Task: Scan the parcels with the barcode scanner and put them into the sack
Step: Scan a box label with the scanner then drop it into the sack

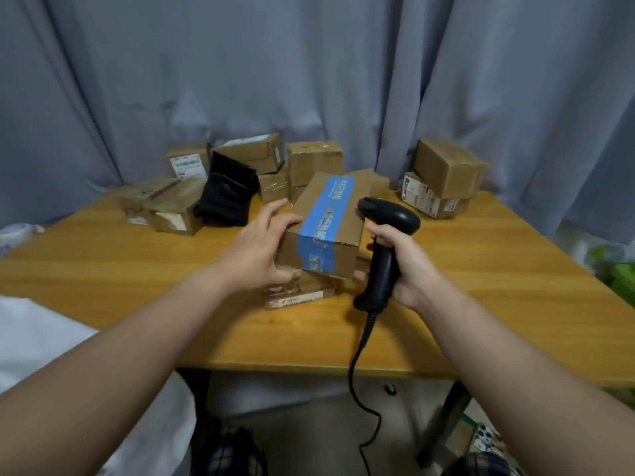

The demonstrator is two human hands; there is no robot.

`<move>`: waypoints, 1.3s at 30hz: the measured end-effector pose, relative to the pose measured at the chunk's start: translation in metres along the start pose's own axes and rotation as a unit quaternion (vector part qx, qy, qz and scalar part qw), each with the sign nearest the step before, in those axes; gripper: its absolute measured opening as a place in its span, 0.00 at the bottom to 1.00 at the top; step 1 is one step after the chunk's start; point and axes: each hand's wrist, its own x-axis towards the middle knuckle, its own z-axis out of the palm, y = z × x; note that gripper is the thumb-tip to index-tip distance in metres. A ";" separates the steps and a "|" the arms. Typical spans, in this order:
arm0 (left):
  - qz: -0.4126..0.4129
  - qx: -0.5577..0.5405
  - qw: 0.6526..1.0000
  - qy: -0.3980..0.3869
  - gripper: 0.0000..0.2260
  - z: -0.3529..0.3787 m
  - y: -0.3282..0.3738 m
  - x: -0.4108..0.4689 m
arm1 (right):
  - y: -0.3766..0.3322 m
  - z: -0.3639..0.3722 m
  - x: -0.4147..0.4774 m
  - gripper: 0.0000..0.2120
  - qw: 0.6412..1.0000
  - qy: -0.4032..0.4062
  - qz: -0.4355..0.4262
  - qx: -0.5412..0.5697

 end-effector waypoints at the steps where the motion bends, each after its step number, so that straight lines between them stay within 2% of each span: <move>1: 0.019 0.079 0.996 0.028 0.40 -0.001 0.002 -0.006 | 0.008 0.008 -0.004 0.11 1.000 -0.002 0.000 0.009; 3: 0.052 0.219 0.973 0.053 0.41 0.003 0.010 -0.014 | 0.021 0.021 -0.010 0.14 1.000 -0.010 -0.004 0.027; 4: 0.050 0.255 0.964 0.057 0.42 0.006 0.015 -0.017 | 0.025 0.026 -0.013 0.15 0.999 -0.017 -0.007 0.035; 7: 0.013 0.255 0.963 0.084 0.41 0.007 0.022 -0.019 | 0.029 0.031 -0.021 0.16 0.999 -0.009 -0.023 0.045; 9: -0.039 0.137 0.983 0.119 0.39 -0.003 0.023 -0.016 | 0.027 0.029 -0.027 0.18 0.997 0.017 -0.043 0.060; 11: -0.102 -0.044 0.979 0.172 0.39 -0.018 0.027 -0.014 | 0.023 0.023 -0.033 0.20 0.994 0.037 -0.064 0.081; 15: -0.192 -0.310 0.904 0.222 0.40 -0.032 0.028 -0.019 | 0.015 0.016 -0.044 0.20 0.992 0.048 -0.100 0.067; 17: -0.215 -0.394 0.864 0.226 0.34 -0.035 0.031 -0.026 | 0.012 0.015 -0.049 0.15 0.990 0.049 -0.117 0.054; 21: -0.233 -0.444 0.837 0.220 0.23 -0.037 0.034 -0.047 | 0.009 0.017 -0.059 0.10 0.985 0.046 -0.168 0.010; 24: -0.254 -0.438 0.832 0.227 0.20 -0.039 0.034 -0.066 | 0.011 0.017 -0.061 0.15 0.976 0.068 -0.205 -0.034; 27: -0.267 -0.410 0.841 0.229 0.26 -0.048 0.029 -0.083 | 0.015 0.016 -0.064 0.32 0.958 0.084 -0.253 -0.102; 28: -0.259 -0.403 0.846 0.233 0.28 -0.053 0.028 -0.087 | 0.017 0.016 -0.065 0.35 0.951 0.077 -0.272 -0.128; 31: -0.226 -0.398 0.856 0.240 0.25 -0.074 0.030 -0.086 | 0.019 0.023 -0.071 0.31 0.938 0.033 -0.287 -0.194; 34: -0.219 -0.377 0.866 0.246 0.24 -0.090 0.035 -0.073 | 0.020 0.032 -0.079 0.20 0.947 -0.025 -0.240 -0.212; 36: -0.228 -0.334 0.876 0.262 0.29 -0.090 0.039 -0.067 | 0.027 0.037 -0.080 0.12 0.956 -0.030 -0.211 -0.203; 39: -0.224 -0.323 0.884 0.252 0.37 -0.075 0.048 -0.068 | 0.044 0.039 -0.074 0.11 0.963 0.014 -0.200 -0.178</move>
